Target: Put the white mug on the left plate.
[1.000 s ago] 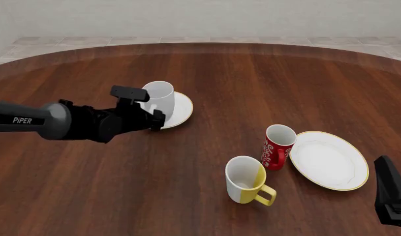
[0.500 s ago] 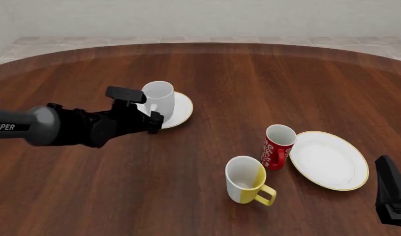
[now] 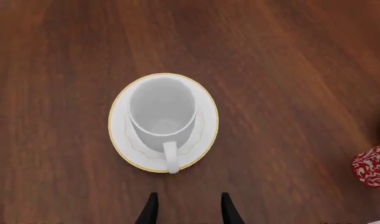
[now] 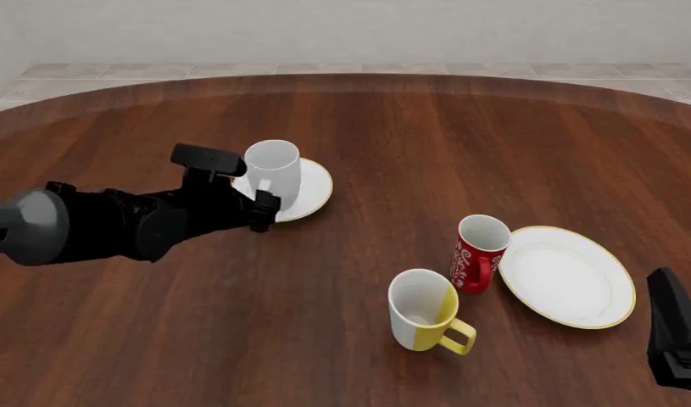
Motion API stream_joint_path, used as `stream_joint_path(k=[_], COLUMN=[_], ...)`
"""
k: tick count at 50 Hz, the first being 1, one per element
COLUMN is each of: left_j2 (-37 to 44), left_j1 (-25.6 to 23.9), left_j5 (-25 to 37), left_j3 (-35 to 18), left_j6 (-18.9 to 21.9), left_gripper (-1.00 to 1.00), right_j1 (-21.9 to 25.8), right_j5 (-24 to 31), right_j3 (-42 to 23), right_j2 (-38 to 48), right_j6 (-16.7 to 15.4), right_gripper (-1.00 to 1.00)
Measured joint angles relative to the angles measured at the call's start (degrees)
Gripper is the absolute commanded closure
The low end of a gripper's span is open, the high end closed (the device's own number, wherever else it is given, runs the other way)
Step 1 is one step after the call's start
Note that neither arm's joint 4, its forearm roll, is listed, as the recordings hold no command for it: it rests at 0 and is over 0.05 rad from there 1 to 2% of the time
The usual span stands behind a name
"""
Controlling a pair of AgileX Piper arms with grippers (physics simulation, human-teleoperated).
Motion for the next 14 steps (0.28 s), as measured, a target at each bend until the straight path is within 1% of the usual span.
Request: stream_joint_path(k=[14], left_j2=[-3.2], left_j1=[-0.8], left_j5=[1.0], left_j3=[1.3], left_j6=[0.2], left_gripper=[-1.00], right_j1=[0.1], right_j5=[0.1], right_j3=[0.0], right_j2=[0.0], right_j6=[-0.2], right_gripper=[-1.00])
